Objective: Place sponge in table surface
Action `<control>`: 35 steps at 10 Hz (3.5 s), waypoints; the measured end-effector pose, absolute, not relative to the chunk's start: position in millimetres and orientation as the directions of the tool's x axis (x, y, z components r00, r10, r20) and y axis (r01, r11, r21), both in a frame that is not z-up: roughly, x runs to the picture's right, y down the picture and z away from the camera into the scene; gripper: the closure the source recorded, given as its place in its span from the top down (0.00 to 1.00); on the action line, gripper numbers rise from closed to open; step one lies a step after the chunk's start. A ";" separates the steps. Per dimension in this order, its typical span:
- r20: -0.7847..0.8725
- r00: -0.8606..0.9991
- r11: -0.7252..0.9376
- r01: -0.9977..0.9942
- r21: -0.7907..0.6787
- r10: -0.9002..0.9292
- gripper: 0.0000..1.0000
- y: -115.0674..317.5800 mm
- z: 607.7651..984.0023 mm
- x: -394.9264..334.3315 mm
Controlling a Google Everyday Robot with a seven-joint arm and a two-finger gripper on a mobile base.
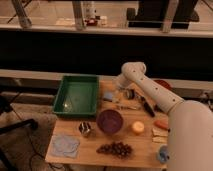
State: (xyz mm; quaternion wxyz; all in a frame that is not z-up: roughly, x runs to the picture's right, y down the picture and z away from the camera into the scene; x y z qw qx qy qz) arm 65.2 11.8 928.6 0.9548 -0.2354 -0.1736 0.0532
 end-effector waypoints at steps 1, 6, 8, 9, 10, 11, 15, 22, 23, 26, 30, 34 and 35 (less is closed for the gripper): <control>0.306 0.935 0.882 -0.017 -0.471 0.182 0.80 13.4 928.5 64.9; 0.306 0.934 0.863 -0.007 -0.505 0.186 0.80 23.3 934.9 58.2; 0.310 0.932 0.858 -0.001 -0.513 0.186 0.80 25.7 937.5 54.4; 0.313 0.932 0.857 0.004 -0.516 0.184 0.80 26.2 939.1 51.8; 0.316 0.931 0.856 0.007 -0.517 0.183 0.80 26.1 940.4 49.7; 0.319 0.930 0.855 0.011 -0.518 0.182 0.80 26.4 942.8 45.8; 0.326 0.928 0.848 0.023 -0.529 0.178 0.80 29.3 954.5 32.3; 0.298 0.935 0.812 0.020 -0.583 0.191 0.80 42.6 978.2 35.6; 0.294 0.936 0.809 0.017 -0.588 0.194 0.80 43.3 980.9 36.9; 0.282 0.939 0.802 0.010 -0.597 0.198 0.62 44.9 983.5 40.9; 0.275 0.939 0.805 -0.003 -0.593 0.206 0.36 41.8 984.5 42.5; 0.280 0.936 0.813 -0.011 -0.583 0.213 0.21 37.6 980.2 44.8; 0.284 0.934 0.815 -0.011 -0.580 0.215 0.10 37.0 978.4 45.2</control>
